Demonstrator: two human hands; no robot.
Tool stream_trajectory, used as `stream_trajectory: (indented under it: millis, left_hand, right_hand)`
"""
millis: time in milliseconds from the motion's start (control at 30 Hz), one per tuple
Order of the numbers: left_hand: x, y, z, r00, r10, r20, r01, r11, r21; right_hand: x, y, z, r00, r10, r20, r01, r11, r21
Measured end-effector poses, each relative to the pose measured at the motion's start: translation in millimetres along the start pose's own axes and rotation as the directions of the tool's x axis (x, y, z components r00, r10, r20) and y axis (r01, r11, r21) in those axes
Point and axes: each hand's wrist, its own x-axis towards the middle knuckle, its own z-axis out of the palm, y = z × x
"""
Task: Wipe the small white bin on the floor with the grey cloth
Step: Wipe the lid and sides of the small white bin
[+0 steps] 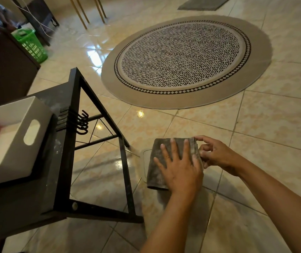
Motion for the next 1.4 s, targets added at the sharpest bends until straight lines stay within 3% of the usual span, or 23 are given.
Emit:
stream_trajectory:
  millis: [200,433,533,667,800,933,1167,1400]
  left_hand:
    - [10,-49,-8,0.98,-0.19,-0.068,0.187,0.981,-0.043]
    - [-11,4,9,0.999,-0.005,-0.052,0.004,1.0,-0.024]
    - [16,-6,0,0.999,-0.034,-0.023,0.034,0.999,0.004]
    - [13,-49,-5,0.979,-0.19,-0.071,0.189,0.982,-0.025]
    - [-25,-29,5,0.994,-0.072,-0.077,0.07,0.997,-0.029]
    - [-6,6,2,1.0,-0.001,-0.019,0.002,1.0,0.003]
    - [0,-48,-7,0.98,-0.185,-0.071,0.182,0.982,-0.044]
    - [-12,2,3,1.0,-0.002,-0.014,0.002,1.0,-0.018]
  right_hand:
    - [0,1,1,1.0,0.002,-0.002,-0.002,1.0,0.017]
    - [0,1,1,1.0,0.005,0.014,-0.005,1.0,0.031]
    - [0,0,1,1.0,0.001,0.0,-0.001,1.0,0.011]
    - [0,1,5,1.0,0.007,-0.001,-0.007,1.0,0.009]
    - [0,3,4,1.0,0.001,0.014,-0.001,1.0,0.018]
    - [0,1,3,1.0,-0.003,0.007,0.003,1.0,0.027]
    - [1,3,6,1.0,0.001,-0.003,-0.001,0.998,0.055]
    - [-2,3,0,1.0,0.0,-0.001,0.0,0.998,0.057]
